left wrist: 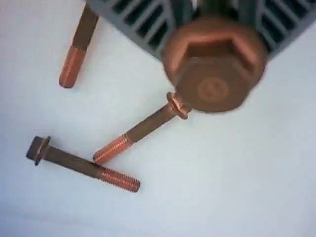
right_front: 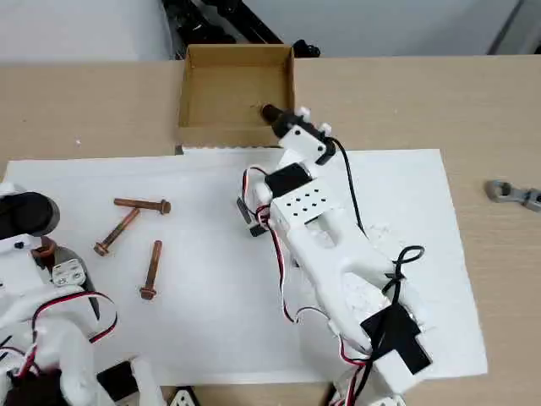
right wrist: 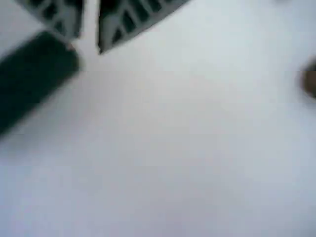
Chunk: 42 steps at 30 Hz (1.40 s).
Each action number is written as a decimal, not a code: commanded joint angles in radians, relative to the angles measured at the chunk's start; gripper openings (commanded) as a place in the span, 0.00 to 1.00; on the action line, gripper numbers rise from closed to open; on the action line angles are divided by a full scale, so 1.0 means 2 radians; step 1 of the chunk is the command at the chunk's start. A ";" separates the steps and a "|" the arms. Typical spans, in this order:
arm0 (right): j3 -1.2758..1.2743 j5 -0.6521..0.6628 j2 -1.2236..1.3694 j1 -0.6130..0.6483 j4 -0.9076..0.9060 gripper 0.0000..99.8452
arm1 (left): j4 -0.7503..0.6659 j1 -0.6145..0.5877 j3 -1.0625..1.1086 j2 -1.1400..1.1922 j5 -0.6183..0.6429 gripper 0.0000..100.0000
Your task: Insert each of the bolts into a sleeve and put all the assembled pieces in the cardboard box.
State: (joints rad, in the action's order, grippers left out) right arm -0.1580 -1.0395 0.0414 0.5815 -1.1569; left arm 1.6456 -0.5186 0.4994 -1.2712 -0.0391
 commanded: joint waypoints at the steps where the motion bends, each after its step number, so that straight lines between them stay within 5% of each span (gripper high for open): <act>1: 0.030 -0.031 -0.003 0.002 0.005 0.18 | -0.019 0.002 0.000 -0.002 0.021 0.01; 42: 0.110 -0.073 0.246 -0.001 -0.015 0.13 | -0.025 0.002 0.000 -0.002 0.026 0.01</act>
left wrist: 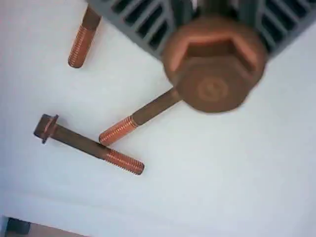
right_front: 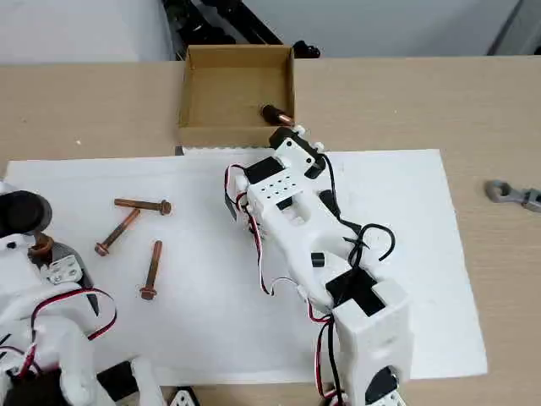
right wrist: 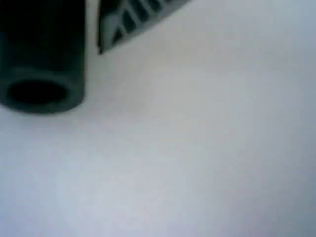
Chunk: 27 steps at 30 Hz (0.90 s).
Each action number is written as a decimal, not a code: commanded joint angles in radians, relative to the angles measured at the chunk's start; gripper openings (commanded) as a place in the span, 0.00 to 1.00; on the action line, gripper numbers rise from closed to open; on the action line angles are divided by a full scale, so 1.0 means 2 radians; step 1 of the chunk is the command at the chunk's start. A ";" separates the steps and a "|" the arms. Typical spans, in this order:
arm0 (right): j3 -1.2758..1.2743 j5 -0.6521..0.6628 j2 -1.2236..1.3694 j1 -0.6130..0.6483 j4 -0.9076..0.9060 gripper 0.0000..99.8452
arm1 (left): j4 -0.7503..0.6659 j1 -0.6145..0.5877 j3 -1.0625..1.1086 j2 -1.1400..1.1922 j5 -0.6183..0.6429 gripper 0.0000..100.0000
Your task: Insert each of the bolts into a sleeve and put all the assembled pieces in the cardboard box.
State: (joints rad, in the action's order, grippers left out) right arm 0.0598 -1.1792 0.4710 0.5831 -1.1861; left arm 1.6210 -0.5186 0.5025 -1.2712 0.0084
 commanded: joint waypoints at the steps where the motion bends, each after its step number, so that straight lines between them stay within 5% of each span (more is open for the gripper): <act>1: 0.001 -0.002 0.031 -0.002 -0.001 0.13 | -0.012 0.002 -0.001 -0.002 0.002 0.01; 8: -0.001 0.012 0.033 -0.003 -0.003 0.00 | -0.013 0.002 -0.001 -0.002 0.002 0.01; 18: 0.008 0.079 0.027 -0.016 -0.086 0.01 | -0.021 0.004 -0.001 -0.002 0.002 0.01; 27: 0.084 0.163 -0.089 -0.035 -0.153 0.01 | -0.157 0.004 0.076 -0.005 0.002 0.01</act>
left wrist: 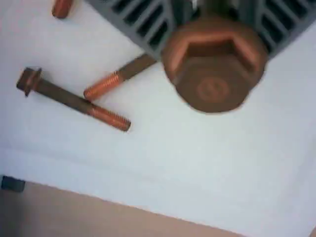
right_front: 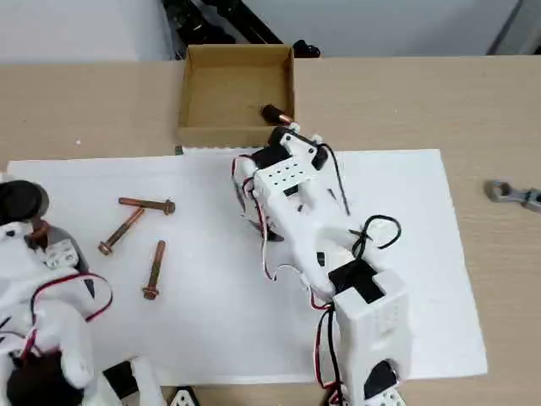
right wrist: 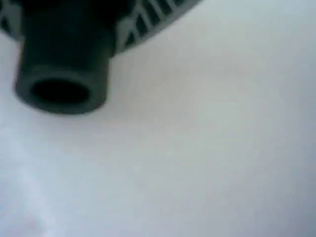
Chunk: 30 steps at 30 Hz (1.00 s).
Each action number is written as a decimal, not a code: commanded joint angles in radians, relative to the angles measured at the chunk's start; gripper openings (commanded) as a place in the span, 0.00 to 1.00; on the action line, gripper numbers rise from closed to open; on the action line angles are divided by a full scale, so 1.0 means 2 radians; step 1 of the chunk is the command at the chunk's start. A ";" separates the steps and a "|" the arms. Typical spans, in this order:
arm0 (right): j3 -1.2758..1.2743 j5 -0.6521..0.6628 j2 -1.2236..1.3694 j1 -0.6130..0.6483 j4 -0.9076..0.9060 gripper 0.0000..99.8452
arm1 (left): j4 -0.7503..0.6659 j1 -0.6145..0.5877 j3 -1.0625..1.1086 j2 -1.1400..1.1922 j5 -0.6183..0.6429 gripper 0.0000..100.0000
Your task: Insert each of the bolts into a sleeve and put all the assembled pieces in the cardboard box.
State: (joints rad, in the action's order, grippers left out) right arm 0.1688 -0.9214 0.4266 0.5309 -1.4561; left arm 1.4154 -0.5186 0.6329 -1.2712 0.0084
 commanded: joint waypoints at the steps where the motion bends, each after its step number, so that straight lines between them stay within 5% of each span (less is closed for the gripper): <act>1: 0.031 0.048 -0.088 -0.009 -0.021 0.01 | -0.065 0.005 0.018 -0.005 0.002 0.01; 15: 0.031 0.230 -0.386 0.033 -0.081 0.01 | -0.138 0.005 0.038 -0.001 0.002 0.01; 21: 0.031 0.313 -0.471 0.030 -0.064 0.01 | -0.222 0.021 0.098 -0.002 0.031 0.01; 30: -0.070 0.357 -0.576 0.029 -0.025 0.01 | -0.358 0.119 0.181 -0.001 0.027 0.01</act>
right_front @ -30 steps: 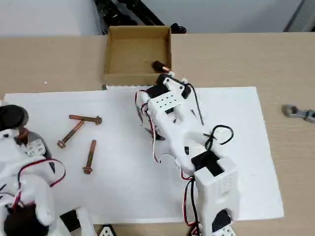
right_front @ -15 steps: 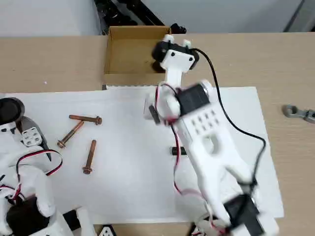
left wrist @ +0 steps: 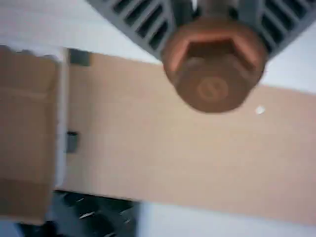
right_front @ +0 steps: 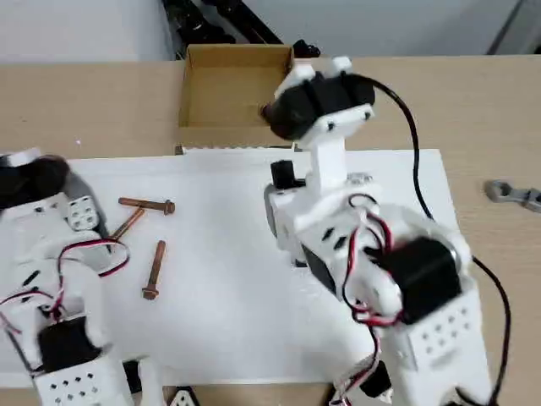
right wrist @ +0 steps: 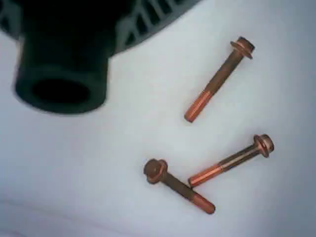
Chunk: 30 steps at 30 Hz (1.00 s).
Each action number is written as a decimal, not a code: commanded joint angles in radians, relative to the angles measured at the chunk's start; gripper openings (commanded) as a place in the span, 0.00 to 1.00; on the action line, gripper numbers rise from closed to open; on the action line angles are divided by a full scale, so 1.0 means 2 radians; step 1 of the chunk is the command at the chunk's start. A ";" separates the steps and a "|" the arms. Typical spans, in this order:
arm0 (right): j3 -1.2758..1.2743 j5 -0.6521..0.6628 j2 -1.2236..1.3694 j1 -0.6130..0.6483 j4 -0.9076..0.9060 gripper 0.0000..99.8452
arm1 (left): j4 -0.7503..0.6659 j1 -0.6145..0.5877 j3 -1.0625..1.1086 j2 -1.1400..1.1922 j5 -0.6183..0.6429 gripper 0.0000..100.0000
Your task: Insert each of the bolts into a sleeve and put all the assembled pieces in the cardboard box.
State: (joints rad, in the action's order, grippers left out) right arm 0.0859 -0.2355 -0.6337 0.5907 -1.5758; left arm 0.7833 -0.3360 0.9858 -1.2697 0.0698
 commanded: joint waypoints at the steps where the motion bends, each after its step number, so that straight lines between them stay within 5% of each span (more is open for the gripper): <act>1: -0.051 0.020 -0.067 -0.001 0.051 0.01 | -0.051 0.038 0.011 -0.002 -0.004 0.01; 17: -0.681 0.077 -0.532 -0.001 0.439 0.01 | -0.072 0.199 -0.038 -0.001 0.048 0.00; 30: -0.853 0.086 -0.578 0.002 0.607 0.00 | 0.028 0.364 -0.166 0.037 0.052 0.00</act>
State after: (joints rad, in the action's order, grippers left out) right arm -1.6295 -0.0698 -1.7660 0.5907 -0.4189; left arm 0.7971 0.3207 0.7403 -1.2160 0.1649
